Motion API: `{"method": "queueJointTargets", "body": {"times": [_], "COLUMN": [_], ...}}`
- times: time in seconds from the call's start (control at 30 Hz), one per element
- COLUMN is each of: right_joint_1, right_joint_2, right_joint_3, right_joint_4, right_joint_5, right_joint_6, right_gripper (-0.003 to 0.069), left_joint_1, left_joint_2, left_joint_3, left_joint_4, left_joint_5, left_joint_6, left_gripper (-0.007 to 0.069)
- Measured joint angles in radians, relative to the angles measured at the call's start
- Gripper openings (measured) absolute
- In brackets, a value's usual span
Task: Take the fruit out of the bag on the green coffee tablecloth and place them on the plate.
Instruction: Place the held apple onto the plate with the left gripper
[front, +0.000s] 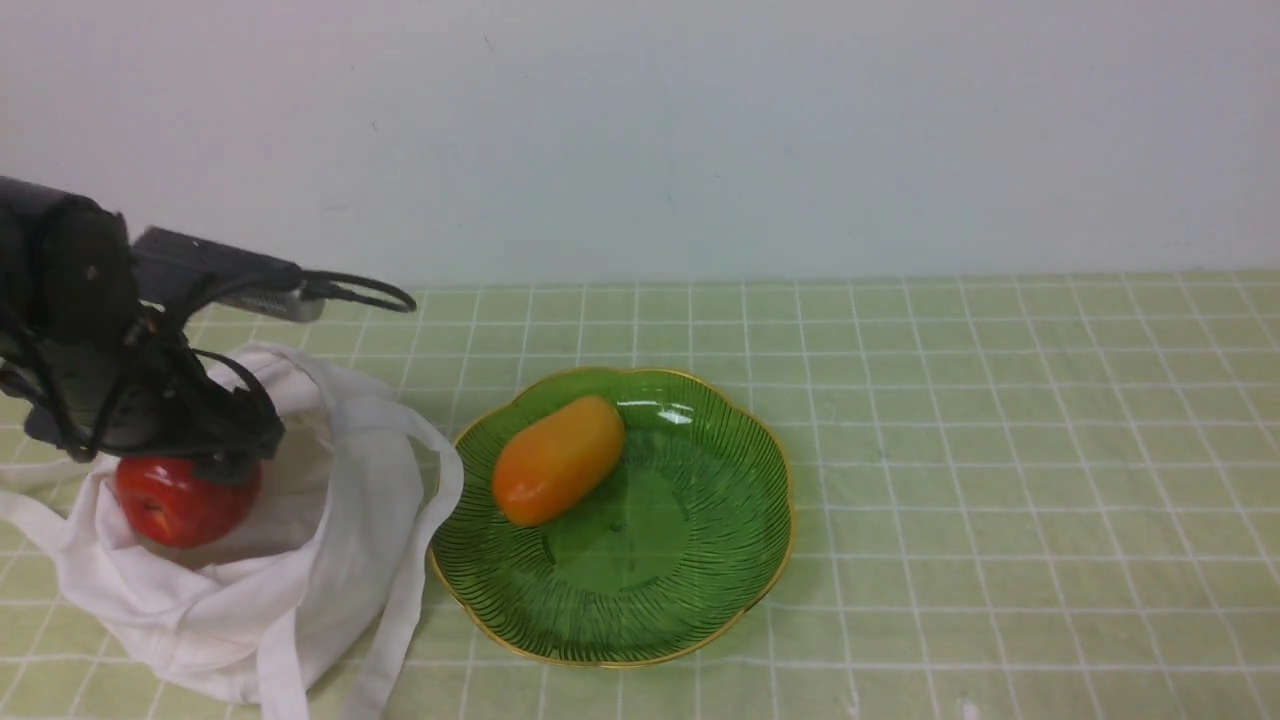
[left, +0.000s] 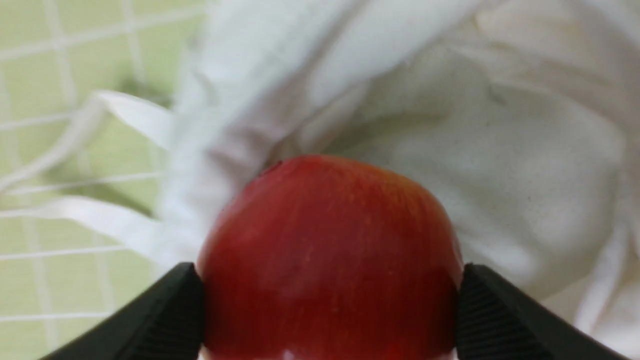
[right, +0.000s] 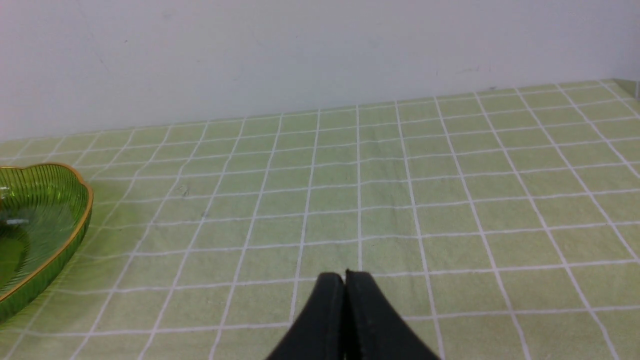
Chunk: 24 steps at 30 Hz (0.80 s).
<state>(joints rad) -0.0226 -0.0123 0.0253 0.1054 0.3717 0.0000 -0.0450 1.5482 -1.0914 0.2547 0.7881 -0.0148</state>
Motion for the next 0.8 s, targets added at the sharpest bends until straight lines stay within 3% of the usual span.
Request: {"method": "queueJointTargets", "body": {"times": [0.2,0.3,0.5,0.63,0.8], "right_joint_1": [0.0,0.0,0.0,0.0,0.0], "right_joint_2": [0.0,0.0,0.0,0.0,0.0], "right_joint_3": [0.0,0.0,0.0,0.0,0.0], "right_joint_4": [0.0,0.0,0.0,0.0,0.0], "right_joint_5": [0.0,0.0,0.0,0.0,0.0], "right_joint_6": [0.0,0.0,0.0,0.0,0.0], "right_gripper": [-0.0015,-0.0015,-0.0015,-0.0015,-0.0015], "left_joint_1": [0.0,0.0,-0.02,-0.13,-0.307], "left_joint_2": [-0.143,-0.192,-0.209,-0.157,-0.03], "left_joint_3": [-0.077,-0.17,-0.294,-0.297,-0.297], "left_joint_4": [-0.019,-0.088,-0.394,-0.539,-0.532], "left_joint_5": [0.127,0.206,0.315,0.319,0.27], "left_joint_6": [0.0,0.0,0.031,0.092,0.115], "left_gripper": [0.0589,0.0589,0.0589,0.0589,0.0589]}}
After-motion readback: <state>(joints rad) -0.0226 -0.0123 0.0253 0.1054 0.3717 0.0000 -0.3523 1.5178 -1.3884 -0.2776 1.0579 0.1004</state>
